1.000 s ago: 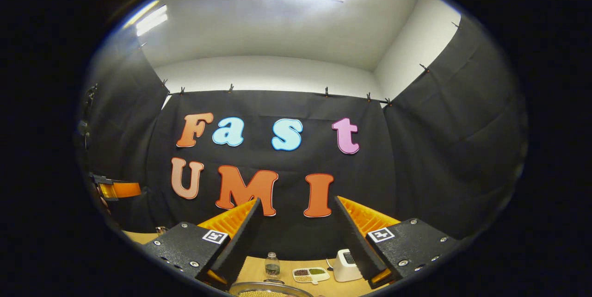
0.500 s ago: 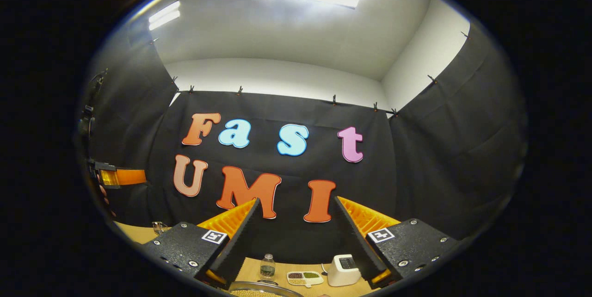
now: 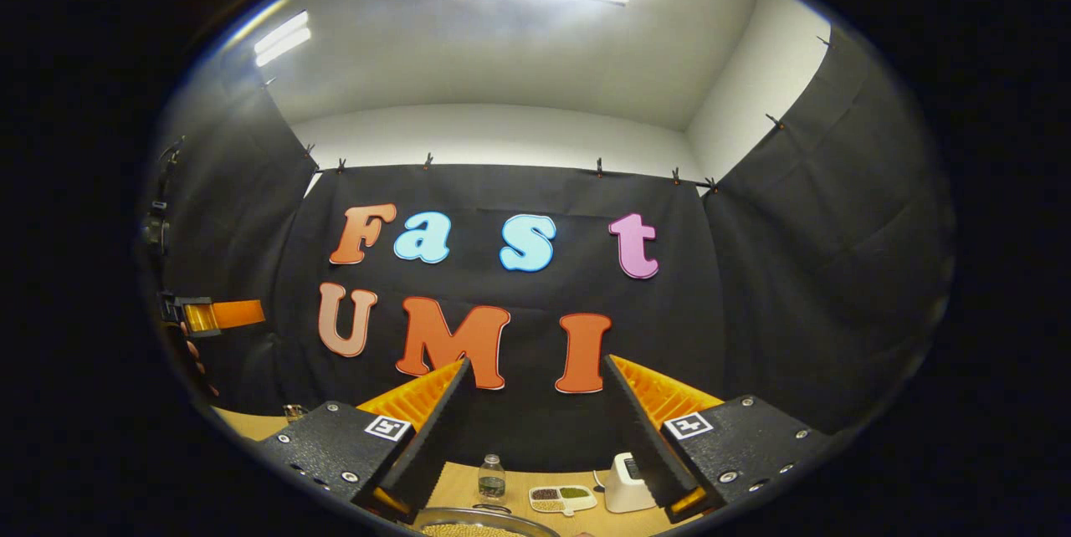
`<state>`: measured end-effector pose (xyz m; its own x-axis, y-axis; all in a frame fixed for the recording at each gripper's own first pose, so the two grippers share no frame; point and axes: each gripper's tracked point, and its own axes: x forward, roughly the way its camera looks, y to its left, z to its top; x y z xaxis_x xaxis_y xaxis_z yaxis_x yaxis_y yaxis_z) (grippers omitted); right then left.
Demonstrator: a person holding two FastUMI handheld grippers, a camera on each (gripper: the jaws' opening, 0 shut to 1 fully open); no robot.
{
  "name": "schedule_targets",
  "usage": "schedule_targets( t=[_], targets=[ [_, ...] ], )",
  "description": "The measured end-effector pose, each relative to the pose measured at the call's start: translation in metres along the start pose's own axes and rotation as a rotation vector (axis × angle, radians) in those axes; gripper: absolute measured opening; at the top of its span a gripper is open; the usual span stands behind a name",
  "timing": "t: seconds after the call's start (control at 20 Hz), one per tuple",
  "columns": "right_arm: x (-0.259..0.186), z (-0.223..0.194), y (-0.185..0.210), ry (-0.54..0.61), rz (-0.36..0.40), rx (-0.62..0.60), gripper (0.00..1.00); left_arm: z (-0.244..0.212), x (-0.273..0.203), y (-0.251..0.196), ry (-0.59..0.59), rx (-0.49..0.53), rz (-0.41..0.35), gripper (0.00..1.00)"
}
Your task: First push the handle of the pot to place it horizontally, then grasp the pot with both hands and set it on the induction cooktop.
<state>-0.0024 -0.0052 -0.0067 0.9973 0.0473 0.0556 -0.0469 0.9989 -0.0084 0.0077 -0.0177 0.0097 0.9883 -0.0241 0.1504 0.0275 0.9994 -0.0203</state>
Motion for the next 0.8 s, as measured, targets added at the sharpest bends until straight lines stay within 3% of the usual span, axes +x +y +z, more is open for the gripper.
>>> schedule_targets(
  t=[0.2, 0.25, 0.35, 0.65, 0.8],
  targets=[
    [0.001, -0.032, -0.005, 0.093, -0.005, 0.035, 0.95, -0.008, 0.005, -0.005, 0.006, 0.042, -0.001, 0.93],
    [0.003, -0.038, -0.006, 0.108, -0.006, 0.042, 0.94, -0.008, 0.005, -0.007, 0.004, 0.042, -0.006, 0.97],
    [0.004, -0.053, -0.009, 0.143, -0.015, 0.048, 0.96, -0.008, 0.003, -0.009, -0.002, 0.048, -0.011, 0.96],
    [-0.001, -0.099, 0.015, 0.279, 0.052, 0.072, 0.71, -0.011, 0.001, 0.004, -0.010, 0.075, 0.027, 0.93],
    [-0.003, -0.121, 0.026, 0.357, 0.077, 0.073, 0.45, -0.016, -0.001, 0.007, 0.001, 0.074, 0.029, 0.94]
  ],
)
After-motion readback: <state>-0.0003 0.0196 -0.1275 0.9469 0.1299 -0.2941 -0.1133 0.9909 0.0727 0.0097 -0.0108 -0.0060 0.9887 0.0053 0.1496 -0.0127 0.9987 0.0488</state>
